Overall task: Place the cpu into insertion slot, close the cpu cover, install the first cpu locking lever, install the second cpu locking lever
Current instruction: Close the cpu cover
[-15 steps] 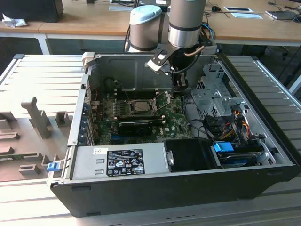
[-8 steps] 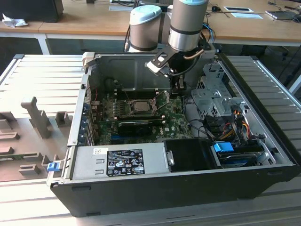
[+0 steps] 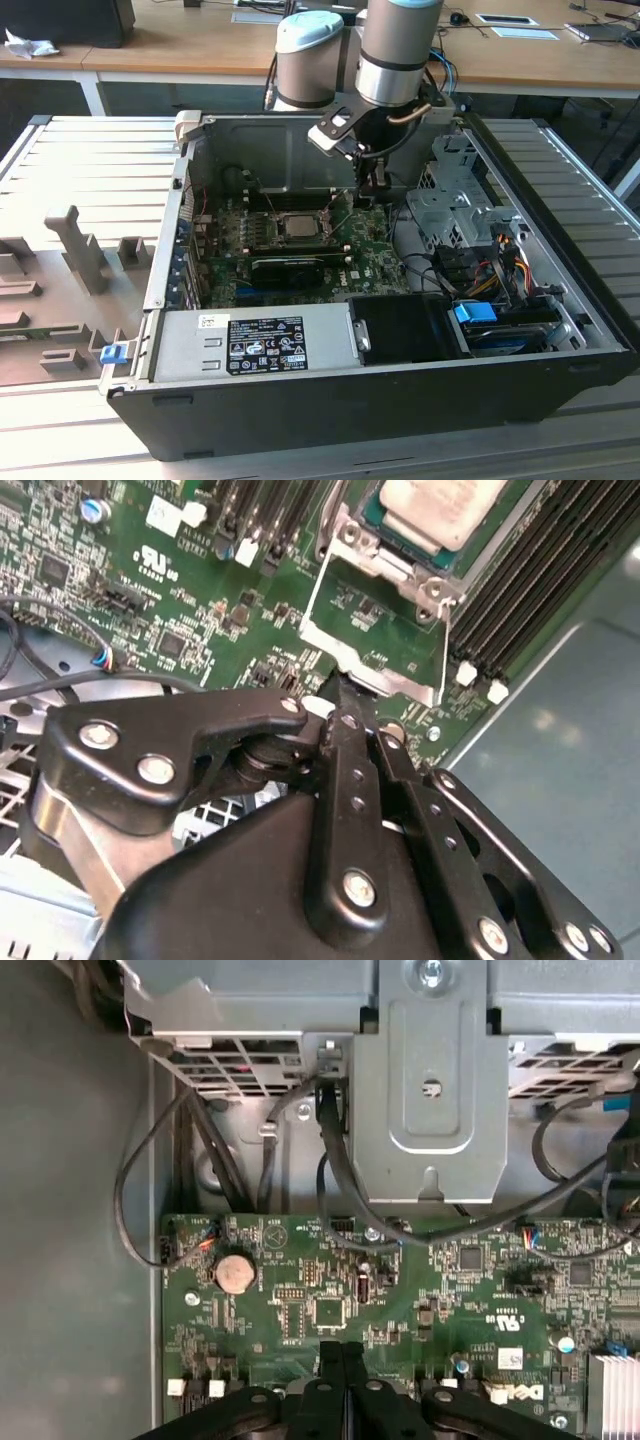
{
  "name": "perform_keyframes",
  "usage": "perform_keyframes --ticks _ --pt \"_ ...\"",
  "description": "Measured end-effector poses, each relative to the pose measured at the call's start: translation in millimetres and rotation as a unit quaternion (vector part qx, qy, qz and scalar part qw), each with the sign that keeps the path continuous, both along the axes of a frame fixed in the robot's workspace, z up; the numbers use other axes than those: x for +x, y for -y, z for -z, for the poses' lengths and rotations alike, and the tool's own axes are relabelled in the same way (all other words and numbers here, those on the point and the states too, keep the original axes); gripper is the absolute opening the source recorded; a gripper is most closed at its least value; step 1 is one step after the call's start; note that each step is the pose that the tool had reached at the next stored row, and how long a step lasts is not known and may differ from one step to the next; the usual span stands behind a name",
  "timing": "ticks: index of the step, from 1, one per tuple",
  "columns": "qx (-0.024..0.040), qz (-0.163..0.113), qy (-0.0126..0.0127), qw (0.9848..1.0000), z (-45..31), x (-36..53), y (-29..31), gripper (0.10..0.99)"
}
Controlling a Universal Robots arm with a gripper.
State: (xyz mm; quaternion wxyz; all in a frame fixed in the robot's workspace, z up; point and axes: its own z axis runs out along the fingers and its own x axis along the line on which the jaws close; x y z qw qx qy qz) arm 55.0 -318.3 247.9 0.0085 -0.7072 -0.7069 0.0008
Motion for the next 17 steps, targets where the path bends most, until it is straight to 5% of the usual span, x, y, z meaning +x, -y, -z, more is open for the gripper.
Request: perform_keyframes --ticks 5,17 --pt "0.0 0.0 0.0 1.0 0.0 -6.5 -0.1 0.106" --pt "0.0 0.0 0.0001 1.0 0.0 -37.6 0.0 0.106"
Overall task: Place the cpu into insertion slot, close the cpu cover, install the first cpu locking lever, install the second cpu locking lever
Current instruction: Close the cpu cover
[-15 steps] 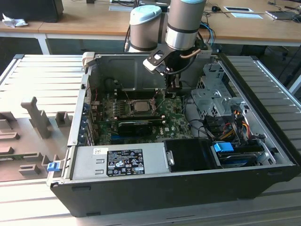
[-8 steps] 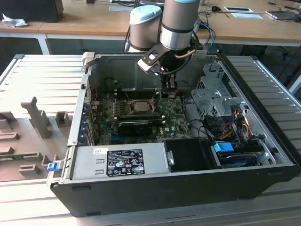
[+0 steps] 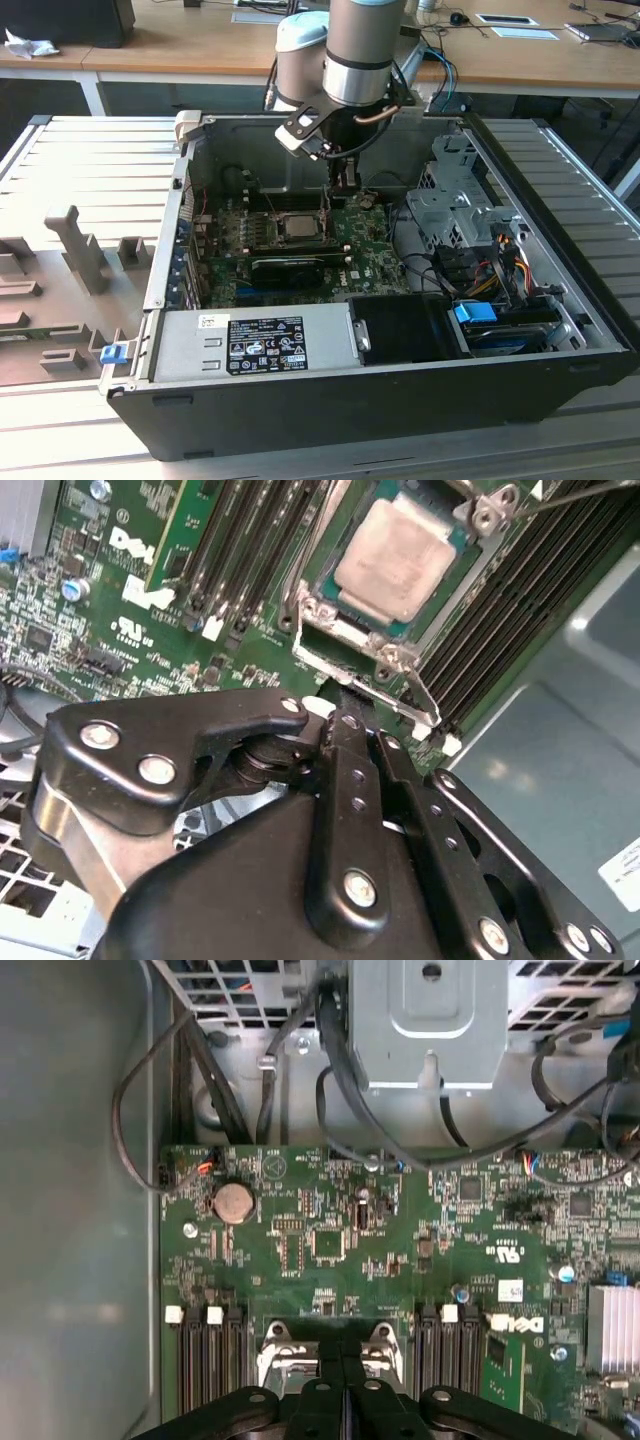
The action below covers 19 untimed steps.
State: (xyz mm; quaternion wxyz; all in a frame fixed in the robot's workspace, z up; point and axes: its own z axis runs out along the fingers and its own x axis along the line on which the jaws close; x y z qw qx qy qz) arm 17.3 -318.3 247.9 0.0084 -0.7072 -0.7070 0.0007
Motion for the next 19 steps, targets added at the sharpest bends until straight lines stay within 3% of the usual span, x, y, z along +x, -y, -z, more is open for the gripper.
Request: perform_keyframes --ticks 3,9,12,16,19 --pt "0.0001 0.0 0.0001 1.0 0.3 -7.9 -0.1 0.106" --pt "0.0 -0.008 0.0005 1.0 9.5 -16.4 0.2 0.106" --pt "-0.0001 -0.01 0.001 0.9999 11.2 -25.0 0.3 0.106" --pt "-0.0001 -0.011 0.0092 0.9999 11.8 -38.4 0.2 0.106" --pt "0.0 -0.011 0.0097 0.9999 11.8 -41.7 0.2 0.106"
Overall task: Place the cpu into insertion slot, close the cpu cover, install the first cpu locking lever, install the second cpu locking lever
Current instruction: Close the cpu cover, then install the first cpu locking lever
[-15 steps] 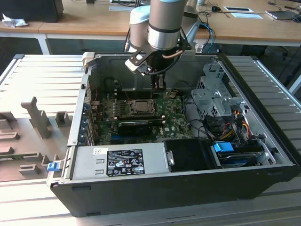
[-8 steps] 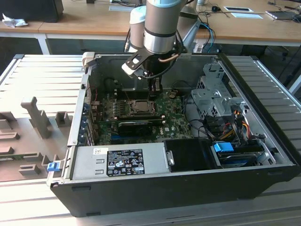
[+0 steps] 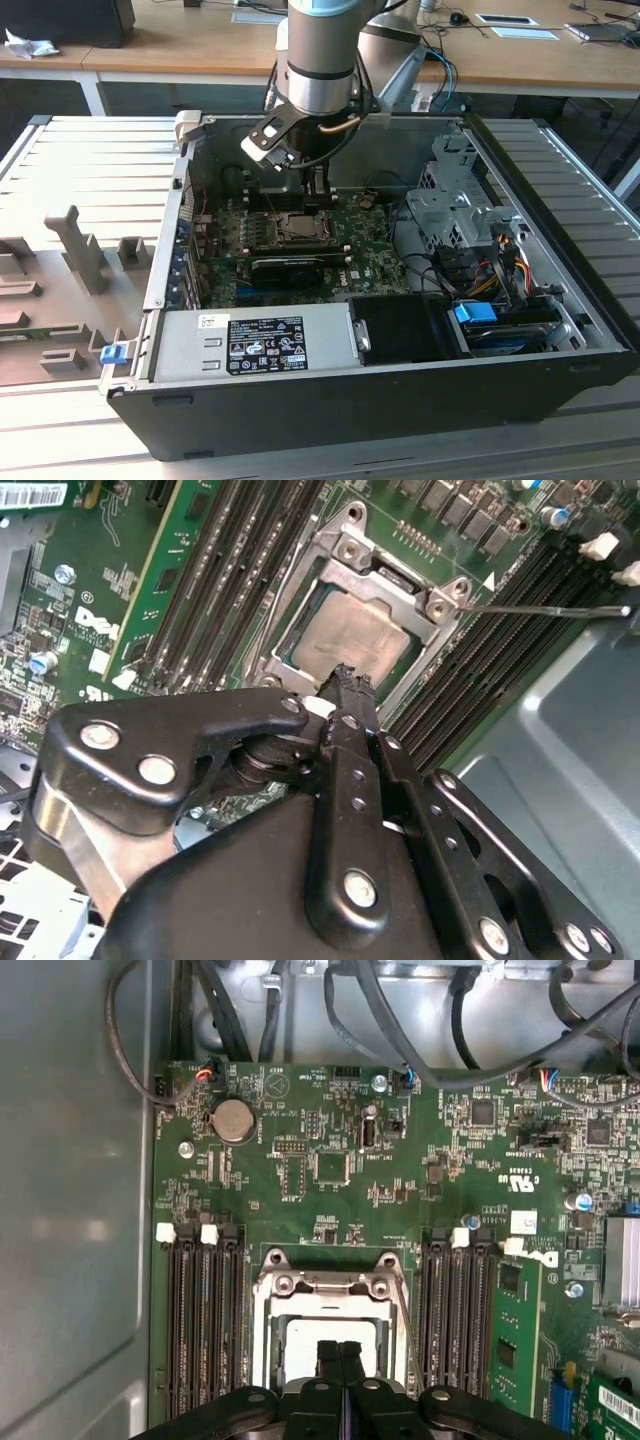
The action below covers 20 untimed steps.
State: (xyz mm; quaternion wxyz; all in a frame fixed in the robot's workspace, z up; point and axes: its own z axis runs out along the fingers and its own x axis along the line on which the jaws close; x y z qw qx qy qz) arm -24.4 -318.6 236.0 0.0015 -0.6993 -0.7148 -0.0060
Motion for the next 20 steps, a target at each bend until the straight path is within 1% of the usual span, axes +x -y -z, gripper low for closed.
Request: perform_keyframes --ticks 4,12,14,16,17,18,19,20 --pt "0.0 0.0 0.0005 1.0 0.0 -5.5 0.0 0.106" --pt "-0.0001 0.0 0.0005 1.0 -0.1 -7.6 0.0 0.106" --pt "-0.0001 0.0 0.0004 1.0 -1.2 -7.7 0.1 0.106" --pt "-0.0001 0.0 0.0004 1.0 -4.1 -7.7 0.0 0.106" --pt "0.0 0.0 0.0005 1.0 -6.8 -7.7 0.0 0.106" --pt "0.0 0.0 0.0005 1.0 -11.3 -7.7 0.0 0.106" --pt "-0.0001 0.0 0.0005 1.0 -19.1 -7.7 0.0 0.106" --pt "0.0 0.0 0.0005 1.0 -22.9 -7.7 0.0 0.106"
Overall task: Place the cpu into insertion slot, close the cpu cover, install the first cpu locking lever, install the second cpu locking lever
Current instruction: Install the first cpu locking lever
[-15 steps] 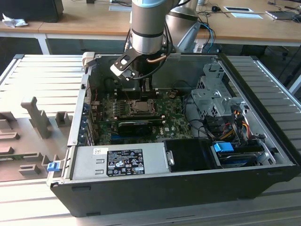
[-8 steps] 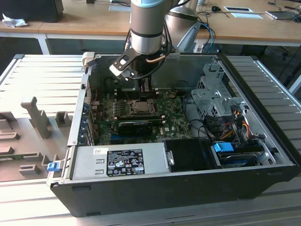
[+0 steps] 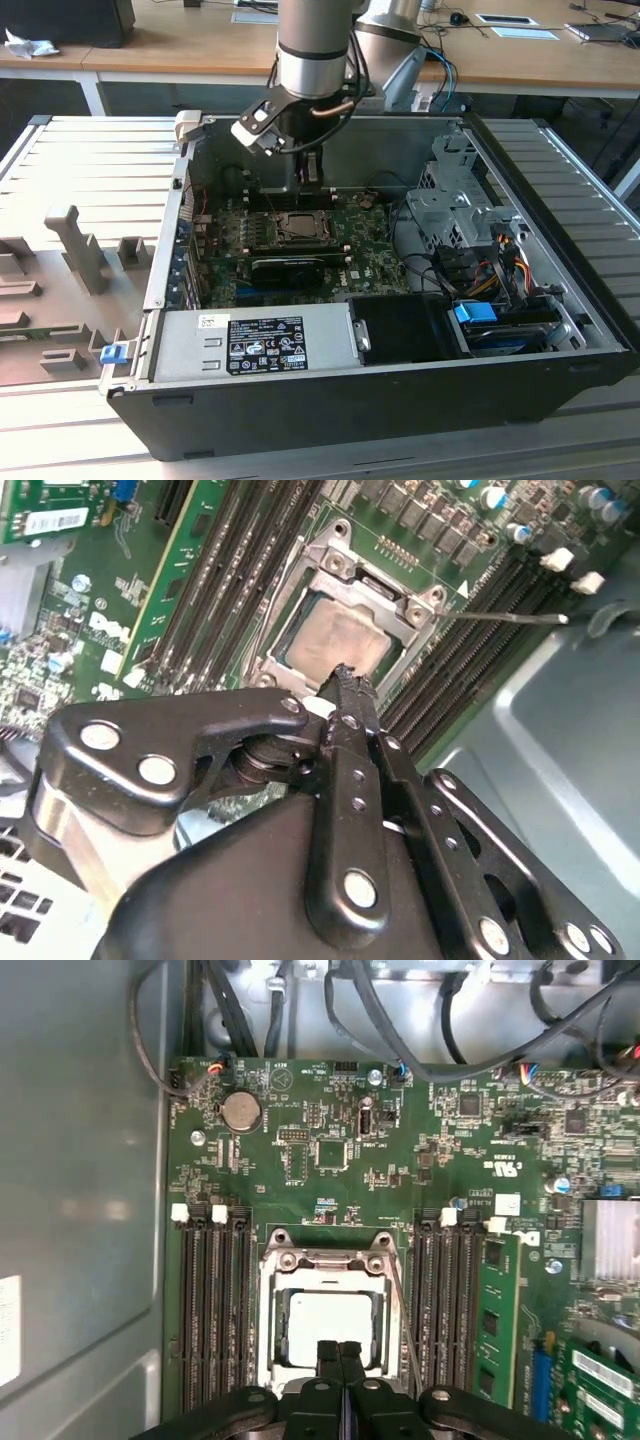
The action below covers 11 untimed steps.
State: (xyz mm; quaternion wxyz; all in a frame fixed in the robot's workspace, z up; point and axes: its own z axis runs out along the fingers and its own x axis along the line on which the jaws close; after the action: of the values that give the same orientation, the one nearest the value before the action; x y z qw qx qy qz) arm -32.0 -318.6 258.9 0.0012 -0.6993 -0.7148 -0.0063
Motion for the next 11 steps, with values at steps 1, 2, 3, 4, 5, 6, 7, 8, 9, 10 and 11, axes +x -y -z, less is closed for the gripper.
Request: perform_keyframes --ticks 1,2,3,4,5,6,7,8,9,10,11 --pt "0.0 0.0 0.0 1.0 -0.9 0.0 0.0 0.106" --pt "0.0001 -0.002 0.0 1.0 -0.9 0.0 0.0 0.106" --pt "0.0 -0.022 0.0 0.9998 -0.9 0.0 0.0 0.106" --pt "0.0 -0.046 0.0 0.9989 -1.0 0.0 0.0 0.106" --pt "0.0 -0.061 0.0 0.9981 -1.0 0.0 0.0 0.106" --pt "0.0 -0.068 0.0 0.9977 -1.0 0.0 0.0 0.106" --pt "0.0 -0.08 0.0 0.9968 -0.9 0.0 0.0 0.106" --pt "0.0 -0.094 0.0 0.9955 -0.9 0.0 0.0 0.106" --pt "0.0 -0.103 0.0 0.9947 -1.0 0.0 0.0 0.106" --pt "0.0 -0.106 0.0 0.9944 -1.0 0.0 0.0 0.106" --pt "0.0 -0.11 0.0 0.9939 -1.0 0.0 0.0 0.106"
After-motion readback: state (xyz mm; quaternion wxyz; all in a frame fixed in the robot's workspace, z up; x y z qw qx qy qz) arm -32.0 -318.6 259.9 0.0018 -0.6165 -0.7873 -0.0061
